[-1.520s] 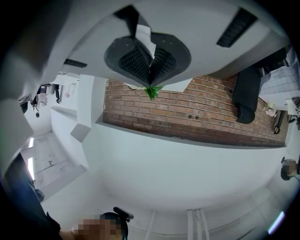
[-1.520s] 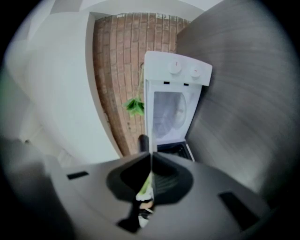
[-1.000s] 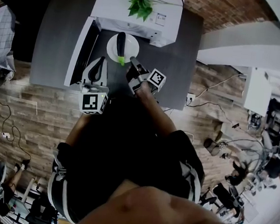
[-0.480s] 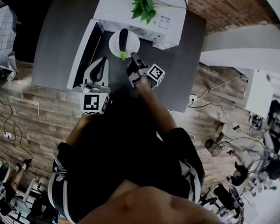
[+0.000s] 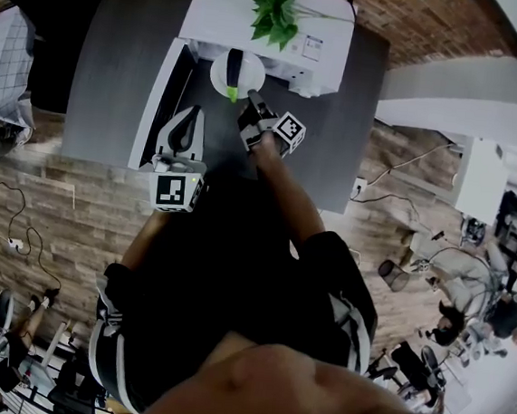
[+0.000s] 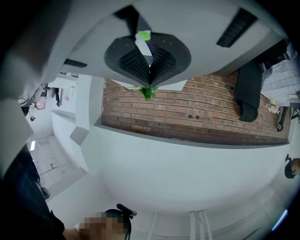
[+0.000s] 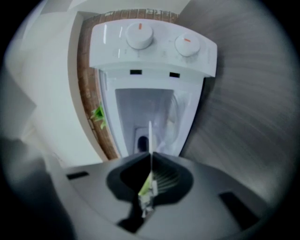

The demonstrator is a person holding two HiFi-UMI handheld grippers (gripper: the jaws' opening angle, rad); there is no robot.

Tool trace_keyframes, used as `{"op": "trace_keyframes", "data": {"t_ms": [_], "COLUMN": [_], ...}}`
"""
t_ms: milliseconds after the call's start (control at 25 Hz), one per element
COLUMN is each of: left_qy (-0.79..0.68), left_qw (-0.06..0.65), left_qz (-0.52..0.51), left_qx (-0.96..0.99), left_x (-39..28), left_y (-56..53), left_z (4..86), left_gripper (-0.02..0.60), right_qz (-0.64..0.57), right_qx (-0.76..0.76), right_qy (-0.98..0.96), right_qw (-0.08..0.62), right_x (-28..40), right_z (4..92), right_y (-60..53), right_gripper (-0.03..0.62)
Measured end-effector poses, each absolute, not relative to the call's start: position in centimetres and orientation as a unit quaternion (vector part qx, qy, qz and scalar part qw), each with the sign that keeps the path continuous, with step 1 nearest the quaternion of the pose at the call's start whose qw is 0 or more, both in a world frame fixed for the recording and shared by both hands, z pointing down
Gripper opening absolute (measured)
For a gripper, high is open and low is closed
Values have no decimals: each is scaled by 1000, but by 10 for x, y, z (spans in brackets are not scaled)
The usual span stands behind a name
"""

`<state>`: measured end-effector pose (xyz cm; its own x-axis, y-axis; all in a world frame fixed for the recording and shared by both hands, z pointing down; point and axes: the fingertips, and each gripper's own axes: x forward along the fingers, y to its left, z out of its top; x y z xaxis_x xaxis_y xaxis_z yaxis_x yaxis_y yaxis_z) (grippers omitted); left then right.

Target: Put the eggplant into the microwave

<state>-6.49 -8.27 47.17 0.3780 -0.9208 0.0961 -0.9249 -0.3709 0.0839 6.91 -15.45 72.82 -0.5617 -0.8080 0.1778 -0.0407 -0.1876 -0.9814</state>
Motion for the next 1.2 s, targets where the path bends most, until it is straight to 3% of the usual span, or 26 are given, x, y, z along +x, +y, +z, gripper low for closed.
{"op": "trace_keyframes", "data": {"t_ms": [1200], "left_qy": [-549], "left_qw": [89], "left_qz": [25], "left_qx": [831], "left_x": [-60], "left_y": [-108], "left_z": [485], "left_gripper": [35], "right_qz": [-657], "right_qx": [-409], "right_qy": [548], "right_qw": [318], "right_x": [85], "right_z": [781], "right_y": [-232], "right_gripper": [37]}}
